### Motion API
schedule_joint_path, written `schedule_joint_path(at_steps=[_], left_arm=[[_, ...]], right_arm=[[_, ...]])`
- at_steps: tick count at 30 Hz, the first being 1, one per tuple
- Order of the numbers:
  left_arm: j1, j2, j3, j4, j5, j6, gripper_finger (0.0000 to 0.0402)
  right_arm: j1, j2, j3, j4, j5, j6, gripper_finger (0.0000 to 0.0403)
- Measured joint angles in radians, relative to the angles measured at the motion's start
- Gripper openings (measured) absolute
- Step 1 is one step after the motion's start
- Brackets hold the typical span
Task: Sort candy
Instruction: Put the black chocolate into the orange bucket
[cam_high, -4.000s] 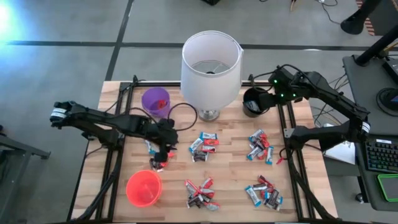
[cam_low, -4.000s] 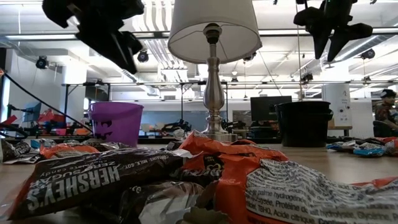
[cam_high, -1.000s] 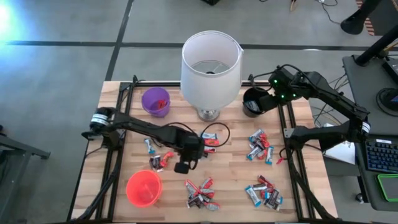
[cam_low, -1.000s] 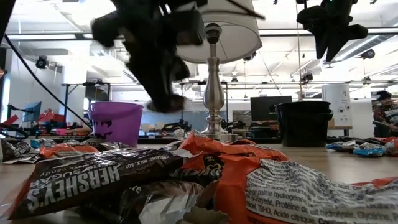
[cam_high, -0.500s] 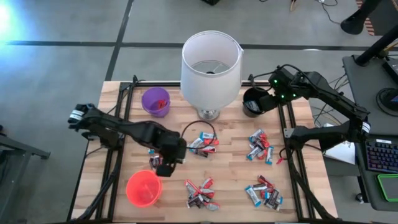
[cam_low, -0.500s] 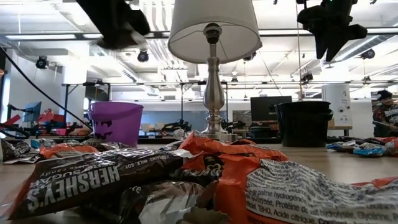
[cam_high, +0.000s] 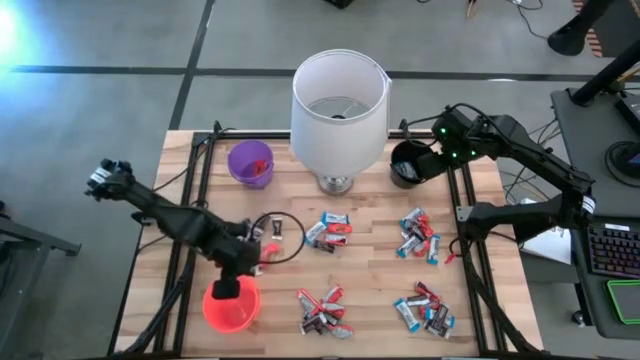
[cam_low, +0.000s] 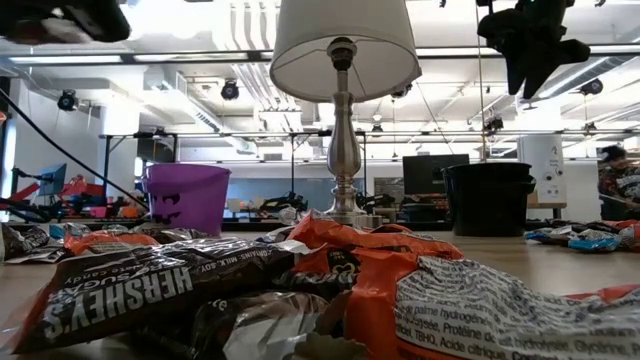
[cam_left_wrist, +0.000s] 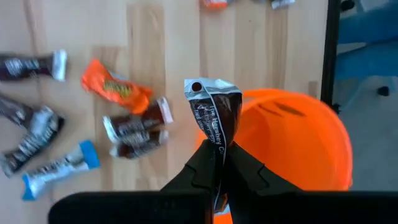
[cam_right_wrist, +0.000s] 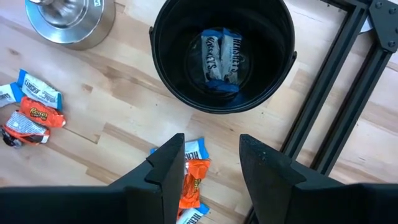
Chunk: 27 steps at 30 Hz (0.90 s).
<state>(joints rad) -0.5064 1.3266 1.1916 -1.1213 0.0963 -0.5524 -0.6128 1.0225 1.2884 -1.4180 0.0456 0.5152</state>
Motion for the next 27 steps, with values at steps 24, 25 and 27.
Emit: schedule_joint_path(at_steps=[24, 25, 27], left_arm=[[-0.206, -0.035, -0.055, 0.072, 0.079, -0.164, 0.0023], [-0.206, -0.035, -0.055, 0.072, 0.079, -0.164, 0.0031], [-0.206, -0.035, -0.055, 0.071, 0.079, -0.164, 0.0046]], right_arm=[[0.000, 0.000, 0.000, 0.011, -0.258, -0.055, 0.0144], [0.000, 0.000, 0.000, 0.010, -0.260, -0.055, 0.0144], [0.000, 0.000, 0.000, 0.010, -0.263, -0.055, 0.0144]])
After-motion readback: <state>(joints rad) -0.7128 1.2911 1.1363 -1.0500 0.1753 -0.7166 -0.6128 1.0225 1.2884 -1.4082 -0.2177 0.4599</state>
